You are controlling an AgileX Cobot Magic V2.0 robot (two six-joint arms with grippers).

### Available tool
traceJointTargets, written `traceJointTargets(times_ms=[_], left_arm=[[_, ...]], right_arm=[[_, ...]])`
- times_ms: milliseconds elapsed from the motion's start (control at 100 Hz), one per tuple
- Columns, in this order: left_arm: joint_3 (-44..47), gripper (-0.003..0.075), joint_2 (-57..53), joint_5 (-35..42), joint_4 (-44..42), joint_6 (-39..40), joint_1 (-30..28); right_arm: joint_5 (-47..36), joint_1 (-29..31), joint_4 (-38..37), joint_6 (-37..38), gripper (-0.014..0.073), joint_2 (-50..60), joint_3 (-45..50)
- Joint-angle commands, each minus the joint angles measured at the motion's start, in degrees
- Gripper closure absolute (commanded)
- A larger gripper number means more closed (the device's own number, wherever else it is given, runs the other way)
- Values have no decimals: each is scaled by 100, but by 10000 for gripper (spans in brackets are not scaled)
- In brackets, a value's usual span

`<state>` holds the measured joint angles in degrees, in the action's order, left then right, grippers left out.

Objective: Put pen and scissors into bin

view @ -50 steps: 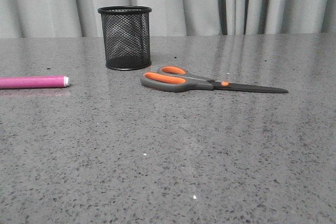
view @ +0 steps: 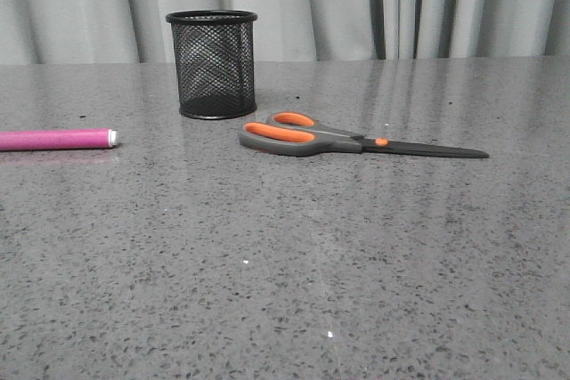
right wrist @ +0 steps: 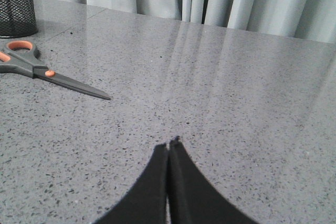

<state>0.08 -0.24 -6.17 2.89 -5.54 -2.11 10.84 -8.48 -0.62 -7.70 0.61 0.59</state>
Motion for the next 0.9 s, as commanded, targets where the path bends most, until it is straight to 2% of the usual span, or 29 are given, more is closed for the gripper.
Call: traceJointTargets(times_ms=[0, 560, 890], left_arm=[[254, 739, -177, 419, 57, 31, 5], [254, 739, -177, 444, 191, 31, 5], [254, 739, -177, 396, 1999, 31, 5]], right_arm=[[-432, 27, -45, 3, 662, 113, 86], [-913, 27, -6, 3, 662, 113, 86], [-1084, 27, 1379, 3, 662, 113, 86]])
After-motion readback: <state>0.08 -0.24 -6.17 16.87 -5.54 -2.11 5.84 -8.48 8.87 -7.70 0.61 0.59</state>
